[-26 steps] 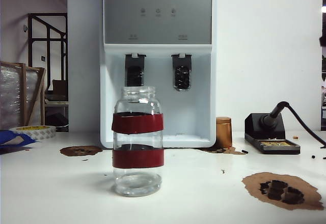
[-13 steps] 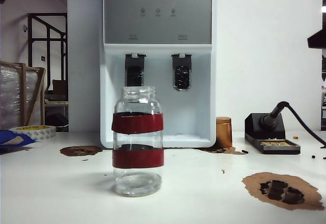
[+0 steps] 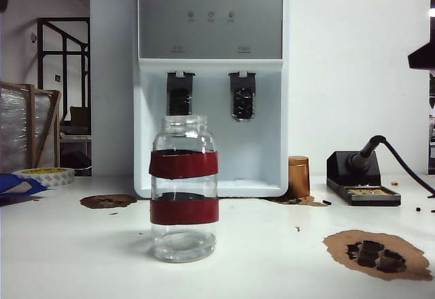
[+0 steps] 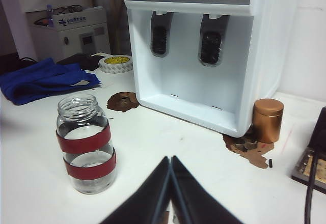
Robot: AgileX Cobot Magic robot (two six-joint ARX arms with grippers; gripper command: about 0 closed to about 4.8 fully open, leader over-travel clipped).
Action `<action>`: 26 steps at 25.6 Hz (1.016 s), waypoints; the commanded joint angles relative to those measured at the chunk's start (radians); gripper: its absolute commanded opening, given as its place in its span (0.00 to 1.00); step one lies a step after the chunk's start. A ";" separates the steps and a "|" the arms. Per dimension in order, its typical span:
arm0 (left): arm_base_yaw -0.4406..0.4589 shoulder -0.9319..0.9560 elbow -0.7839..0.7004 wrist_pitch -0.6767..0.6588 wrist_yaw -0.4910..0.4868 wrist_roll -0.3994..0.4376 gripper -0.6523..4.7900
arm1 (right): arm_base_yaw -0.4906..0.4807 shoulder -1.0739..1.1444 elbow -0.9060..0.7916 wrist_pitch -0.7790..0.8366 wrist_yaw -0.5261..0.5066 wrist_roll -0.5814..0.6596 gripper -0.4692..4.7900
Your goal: Pick up the water bottle with two loops of red belts, then reach the front water dispenser and gently press the gray-black baffle horizontally to get a little water.
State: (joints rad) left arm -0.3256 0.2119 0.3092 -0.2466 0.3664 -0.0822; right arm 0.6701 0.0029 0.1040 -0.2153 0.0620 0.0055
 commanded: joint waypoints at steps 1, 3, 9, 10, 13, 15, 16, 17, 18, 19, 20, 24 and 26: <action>0.000 0.001 0.002 0.006 -0.043 -0.001 0.11 | 0.000 0.000 0.000 0.014 -0.028 0.014 0.09; 0.000 0.001 0.002 0.006 -0.041 -0.001 0.11 | 0.000 0.000 0.000 0.014 -0.044 0.014 0.09; 0.000 0.001 0.002 -0.016 0.000 -0.001 0.11 | 0.000 0.000 0.000 0.015 -0.043 0.014 0.09; 0.000 0.001 0.002 -0.016 0.014 -0.001 0.11 | 0.000 0.000 0.000 0.015 -0.043 0.014 0.09; 0.000 0.001 0.002 -0.016 0.074 -0.001 0.11 | 0.000 0.000 0.000 0.016 -0.043 0.014 0.09; 0.000 0.001 0.002 -0.014 0.150 -0.006 0.11 | 0.000 0.000 0.000 0.018 -0.043 0.014 0.09; 0.000 0.001 0.002 -0.010 0.179 -0.024 0.11 | 0.000 0.000 0.000 0.020 -0.043 0.014 0.09; 0.000 0.001 0.002 -0.008 0.188 -0.047 0.11 | 0.000 0.000 0.000 0.023 -0.043 0.014 0.09; 0.000 0.001 0.002 -0.010 0.187 -0.064 0.11 | 0.000 0.000 0.000 0.029 -0.043 0.014 0.09; 0.000 0.001 0.003 -0.016 0.182 -0.074 0.11 | 0.000 0.000 0.000 0.031 -0.043 0.014 0.09; 0.000 0.001 0.003 -0.022 0.166 -0.078 0.11 | 0.000 0.000 0.000 0.035 -0.043 0.014 0.09; 0.000 0.001 0.004 -0.023 0.095 -0.078 0.11 | 0.000 0.000 0.000 0.044 -0.044 0.014 0.09; 0.000 0.001 0.014 -0.037 0.039 -0.077 0.11 | 0.000 0.000 0.000 0.046 -0.043 0.014 0.09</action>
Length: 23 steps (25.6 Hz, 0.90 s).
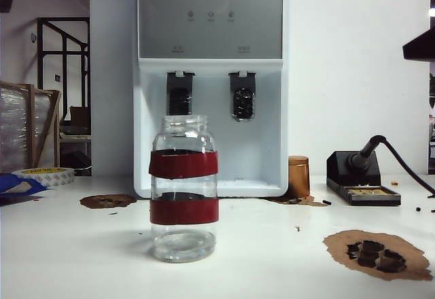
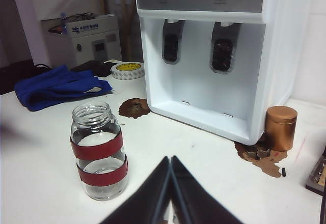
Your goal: Pick up the water bottle with two loops of red belts, then reach the front water dispenser and gently press the gray-black baffle horizontally to get a little water.
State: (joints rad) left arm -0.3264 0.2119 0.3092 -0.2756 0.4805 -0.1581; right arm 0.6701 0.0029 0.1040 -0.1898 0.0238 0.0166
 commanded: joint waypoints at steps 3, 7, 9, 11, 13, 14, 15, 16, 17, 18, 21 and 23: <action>0.001 0.001 0.061 -0.074 -0.170 0.010 0.11 | 0.000 0.000 0.000 0.020 -0.005 0.003 0.09; 0.001 0.001 0.097 -0.161 -0.174 0.053 0.11 | 0.000 0.000 0.000 0.021 -0.005 0.003 0.09; 0.001 0.001 0.098 -0.165 -0.175 0.053 0.11 | 0.000 0.000 0.000 0.024 -0.015 0.003 0.09; 0.001 0.003 0.098 -0.165 -0.175 0.053 0.11 | 0.000 0.000 0.000 0.028 -0.031 0.003 0.09; 0.001 0.004 0.098 -0.166 -0.174 0.053 0.11 | 0.000 0.000 0.000 0.029 -0.031 0.003 0.09; 0.001 0.006 0.098 -0.166 -0.174 0.053 0.11 | 0.000 0.000 0.000 0.028 -0.031 0.003 0.09; 0.001 0.006 0.098 -0.167 -0.174 0.053 0.11 | 0.000 0.000 0.000 0.028 -0.031 0.003 0.09; 0.001 0.008 0.098 -0.166 -0.171 0.053 0.11 | 0.000 0.000 0.000 0.029 -0.031 0.003 0.09; 0.001 0.012 0.099 -0.166 -0.170 0.053 0.11 | 0.000 0.000 0.000 0.028 -0.032 0.003 0.09; 0.001 0.019 0.102 -0.170 -0.170 0.053 0.11 | 0.000 0.000 0.000 0.028 -0.032 0.003 0.09; 0.001 0.058 0.130 -0.192 -0.170 0.054 0.11 | 0.000 0.000 0.000 0.050 -0.098 0.031 0.09; 0.001 0.100 0.164 -0.197 -0.170 0.074 0.11 | 0.000 0.000 0.000 0.077 -0.179 0.032 0.09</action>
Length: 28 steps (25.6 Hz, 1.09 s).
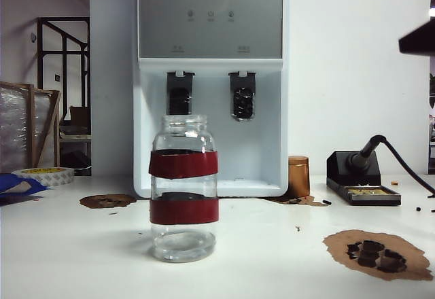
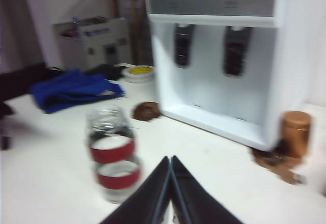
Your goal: Pick up the water bottle with two loops of red belts, then reach the front water dispenser and gently press the gray-black baffle horizontally to get a little water.
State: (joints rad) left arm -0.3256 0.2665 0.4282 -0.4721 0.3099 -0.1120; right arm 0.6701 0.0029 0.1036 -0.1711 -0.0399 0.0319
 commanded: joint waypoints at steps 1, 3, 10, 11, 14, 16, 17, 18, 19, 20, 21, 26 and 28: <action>0.000 0.062 0.058 0.001 -0.001 0.046 0.11 | 0.000 0.000 0.000 0.064 -0.141 0.018 0.09; 0.001 0.088 0.079 0.011 -0.008 0.070 0.11 | 0.000 0.000 0.000 0.069 -0.168 0.019 0.09; 0.002 0.101 0.090 0.007 -0.006 0.090 0.11 | 0.000 0.001 0.000 0.069 -0.190 0.030 0.09; 0.002 0.101 0.090 0.006 0.002 0.091 0.11 | 0.000 0.001 -0.002 0.068 -0.191 0.030 0.09; 0.002 0.101 0.090 0.001 0.028 0.092 0.11 | 0.000 0.001 -0.004 0.065 -0.188 0.029 0.09; 0.002 0.101 0.090 -0.008 0.030 0.095 0.11 | 0.000 0.000 -0.004 0.061 -0.183 0.029 0.09; 0.002 0.101 0.090 -0.011 0.030 0.098 0.11 | 0.000 0.001 -0.004 0.060 -0.183 0.029 0.09; 0.002 0.101 0.090 -0.013 0.031 0.098 0.11 | 0.000 0.000 -0.004 0.060 -0.184 0.029 0.09; 0.002 0.101 0.090 -0.014 0.037 0.098 0.11 | 0.000 0.000 -0.004 0.060 -0.184 0.029 0.09; 0.002 0.101 0.090 -0.015 0.051 0.099 0.11 | 0.000 0.000 -0.004 0.060 -0.184 0.029 0.09; 0.002 0.101 0.090 -0.014 0.071 0.102 0.11 | 0.000 0.000 -0.004 0.060 -0.184 0.029 0.09; 0.003 0.101 0.090 -0.014 0.053 0.116 0.11 | 0.000 0.000 -0.004 0.055 -0.156 0.028 0.09; 0.003 0.101 0.090 -0.014 0.014 0.116 0.11 | -0.001 0.000 -0.004 0.052 -0.139 0.028 0.09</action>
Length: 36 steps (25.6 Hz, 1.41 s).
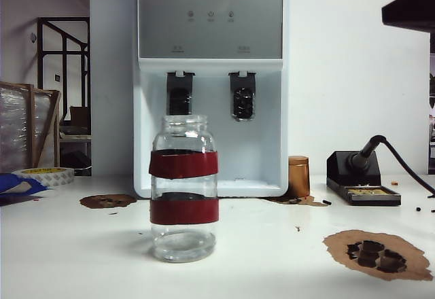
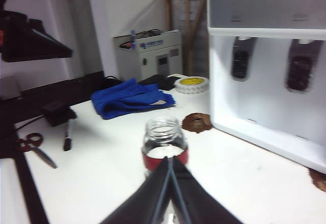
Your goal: Pick up the water bottle with two loops of red belts, then reach the front water dispenser and gently press the gray-black baffle horizontally to get a little water.
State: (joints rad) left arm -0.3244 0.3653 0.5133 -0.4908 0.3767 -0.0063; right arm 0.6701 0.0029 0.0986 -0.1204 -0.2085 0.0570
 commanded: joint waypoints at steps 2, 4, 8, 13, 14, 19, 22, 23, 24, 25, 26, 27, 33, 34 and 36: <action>0.002 0.003 0.005 0.005 -0.074 0.010 0.11 | -0.001 0.000 0.001 0.002 0.029 0.003 0.09; 0.002 0.003 0.005 0.005 -0.079 0.011 0.11 | -0.001 0.000 0.001 0.002 0.028 0.003 0.09; 0.002 0.002 -0.003 0.001 -0.090 0.011 0.11 | -0.001 0.000 0.001 0.002 0.026 0.003 0.09; 0.003 0.001 -0.057 -0.003 -0.237 0.008 0.11 | -0.001 0.000 0.001 0.002 0.027 -0.002 0.09; 0.003 0.001 -0.058 0.005 -0.246 0.007 0.11 | -0.001 0.000 0.001 0.002 0.027 -0.002 0.09; 0.003 0.001 -0.058 0.033 -0.246 -0.002 0.11 | -0.001 0.000 0.001 0.000 0.033 -0.009 0.09; 0.003 0.001 -0.058 0.021 -0.246 -0.002 0.11 | -0.001 0.000 0.001 -0.004 0.034 -0.009 0.09; 0.003 0.001 -0.058 0.019 -0.246 -0.002 0.11 | -0.001 0.000 0.001 -0.005 0.035 -0.009 0.09; 0.003 0.001 -0.058 0.016 -0.246 -0.002 0.11 | -0.001 0.000 0.001 -0.005 0.045 -0.009 0.09; 0.003 0.001 -0.058 0.015 -0.245 -0.002 0.11 | -0.001 0.000 0.001 -0.005 0.053 -0.009 0.09; 0.003 0.001 -0.058 0.016 -0.243 -0.002 0.11 | -0.001 0.000 0.001 -0.005 0.053 -0.009 0.09; 0.003 0.001 -0.058 0.018 -0.236 -0.002 0.11 | -0.001 0.000 0.001 -0.005 0.053 -0.009 0.09; 0.003 0.001 -0.058 0.021 -0.227 -0.002 0.11 | -0.001 0.000 0.001 -0.005 0.053 -0.009 0.09; 0.003 0.001 -0.058 0.020 -0.227 -0.002 0.11 | -0.001 0.000 0.001 -0.005 0.053 -0.009 0.09; 0.003 0.001 -0.058 0.021 -0.208 -0.002 0.11 | -0.001 0.000 0.001 -0.007 0.054 -0.009 0.09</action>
State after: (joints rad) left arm -0.3229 0.3649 0.4511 -0.4805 0.1501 -0.0074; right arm 0.6701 0.0029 0.0986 -0.1360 -0.1577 0.0494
